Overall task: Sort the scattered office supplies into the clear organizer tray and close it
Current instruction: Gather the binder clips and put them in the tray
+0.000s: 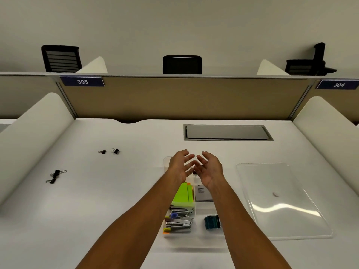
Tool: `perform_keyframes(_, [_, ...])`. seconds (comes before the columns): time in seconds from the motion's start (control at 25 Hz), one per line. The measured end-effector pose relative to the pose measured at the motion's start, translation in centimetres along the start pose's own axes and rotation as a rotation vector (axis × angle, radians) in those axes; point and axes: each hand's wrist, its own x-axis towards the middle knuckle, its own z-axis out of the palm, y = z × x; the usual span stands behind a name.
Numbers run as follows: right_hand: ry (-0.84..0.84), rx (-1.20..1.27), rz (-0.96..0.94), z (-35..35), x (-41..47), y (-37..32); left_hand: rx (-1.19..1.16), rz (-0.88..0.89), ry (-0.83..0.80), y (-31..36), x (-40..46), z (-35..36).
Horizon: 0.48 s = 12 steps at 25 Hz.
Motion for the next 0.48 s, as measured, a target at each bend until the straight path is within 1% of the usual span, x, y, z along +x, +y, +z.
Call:
perform_keyframes(0.28, [-0.089,-0.109,-0.031,4.8,-1.4,1.3,-0.021,0.128,0.047,3.0,-2.1,-4.9])
perform_keyframes(0.48, [-0.153,-0.18,-0.005,8.7,-1.8,3.7,0.044,0.228,0.158,5.7,-2.9,-9.9])
